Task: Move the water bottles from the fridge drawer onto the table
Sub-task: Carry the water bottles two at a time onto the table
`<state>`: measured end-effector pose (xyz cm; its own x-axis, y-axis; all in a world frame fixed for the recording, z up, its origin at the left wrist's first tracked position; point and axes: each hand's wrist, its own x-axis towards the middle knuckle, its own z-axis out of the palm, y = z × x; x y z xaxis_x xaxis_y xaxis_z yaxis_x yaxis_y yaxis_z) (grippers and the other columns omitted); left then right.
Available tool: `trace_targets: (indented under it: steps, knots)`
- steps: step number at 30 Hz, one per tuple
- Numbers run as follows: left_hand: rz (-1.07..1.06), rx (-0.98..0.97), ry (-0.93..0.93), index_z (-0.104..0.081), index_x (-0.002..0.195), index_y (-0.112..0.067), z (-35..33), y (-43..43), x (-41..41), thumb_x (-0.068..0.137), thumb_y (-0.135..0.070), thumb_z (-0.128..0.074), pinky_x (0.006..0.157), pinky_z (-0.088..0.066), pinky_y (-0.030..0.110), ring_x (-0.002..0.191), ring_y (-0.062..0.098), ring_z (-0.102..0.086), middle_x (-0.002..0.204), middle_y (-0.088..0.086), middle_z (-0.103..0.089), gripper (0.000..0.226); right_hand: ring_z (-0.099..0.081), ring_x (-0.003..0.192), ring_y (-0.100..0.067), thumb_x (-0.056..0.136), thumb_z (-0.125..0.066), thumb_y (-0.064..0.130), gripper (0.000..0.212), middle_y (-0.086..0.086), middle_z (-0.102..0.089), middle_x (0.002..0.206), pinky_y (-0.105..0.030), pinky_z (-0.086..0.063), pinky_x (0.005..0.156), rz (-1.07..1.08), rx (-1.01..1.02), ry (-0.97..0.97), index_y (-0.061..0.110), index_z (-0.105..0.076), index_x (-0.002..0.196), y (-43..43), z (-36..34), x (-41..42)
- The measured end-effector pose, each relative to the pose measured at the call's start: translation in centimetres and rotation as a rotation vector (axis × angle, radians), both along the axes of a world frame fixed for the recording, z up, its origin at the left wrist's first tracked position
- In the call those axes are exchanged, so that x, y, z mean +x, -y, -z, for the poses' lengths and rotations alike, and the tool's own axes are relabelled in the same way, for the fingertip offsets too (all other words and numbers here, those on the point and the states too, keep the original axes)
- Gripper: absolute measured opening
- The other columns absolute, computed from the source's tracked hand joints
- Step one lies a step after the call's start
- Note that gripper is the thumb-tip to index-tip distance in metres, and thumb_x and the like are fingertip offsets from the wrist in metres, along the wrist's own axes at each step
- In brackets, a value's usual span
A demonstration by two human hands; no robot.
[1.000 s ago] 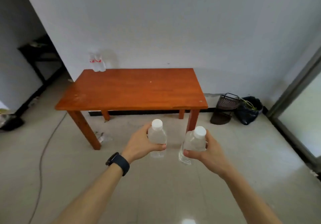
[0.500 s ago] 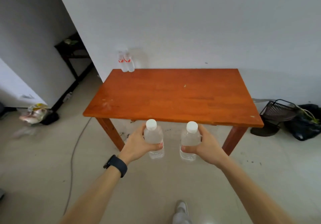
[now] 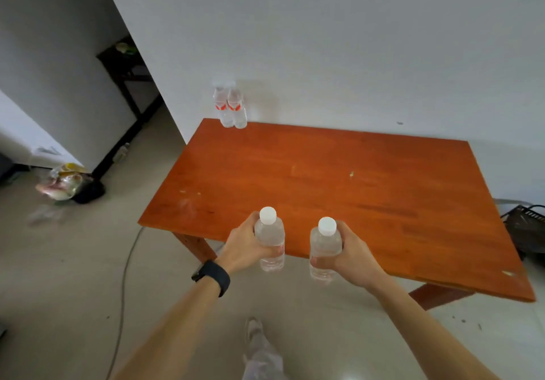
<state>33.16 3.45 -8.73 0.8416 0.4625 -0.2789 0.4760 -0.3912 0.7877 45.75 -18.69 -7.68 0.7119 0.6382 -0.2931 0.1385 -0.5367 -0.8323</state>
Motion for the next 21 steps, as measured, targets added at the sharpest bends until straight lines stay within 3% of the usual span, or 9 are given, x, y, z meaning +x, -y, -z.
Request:
trace_targets:
  steps: [10,13,16,21]
  knots:
    - [0.12,-0.017,-0.132,-0.047,0.131,-0.032,5.1,-16.0,11.5,0.069,-0.037,-0.087,0.092,-0.054,0.04,0.106,0.016,-0.063,0.117,-0.01,-0.065,0.074,-0.064,0.099,-0.009,0.066,-0.088,0.027,0.067,0.013,-0.065,0.108,-0.025,-0.049,0.079,0.084,-0.066,-0.088,0.03,-0.051,0.122,-16.9,4.9,9.4]
    - [0.185,0.042,-0.15,-0.049,0.127,-0.031,5.7,-20.1,14.7,0.067,-0.039,-0.086,0.092,-0.054,0.044,0.106,0.019,-0.06,0.116,-0.007,-0.062,0.071,-0.064,0.097,-0.005,0.072,-0.086,0.025,0.062,0.014,-0.065,0.107,-0.017,-0.047,0.074,0.101,-0.073,-0.102,0.028,-0.051,0.123,-21.3,5.6,11.6]
    - [0.21,0.13,-0.146,-0.049,0.124,-0.028,6.1,-23.3,17.5,0.066,-0.039,-0.086,0.094,-0.049,0.04,0.108,0.015,-0.047,0.118,-0.006,-0.052,0.07,-0.065,0.094,-0.004,0.075,-0.085,0.027,0.056,0.015,-0.066,0.104,-0.012,-0.045,0.066,0.118,-0.091,-0.098,0.028,-0.051,0.119,-24.7,6.0,13.7]
    - [0.242,0.221,-0.096,-0.048,0.117,-0.036,6.2,-28.1,22.1,0.061,-0.049,-0.079,0.083,-0.051,0.033,0.101,0.015,-0.053,0.114,-0.009,-0.055,0.065,-0.064,0.097,-0.007,0.068,-0.089,0.028,0.063,0.012,-0.066,0.106,-0.019,-0.049,0.075,0.101,-0.116,-0.095,0.027,-0.052,0.12,-29.8,6.5,18.2]
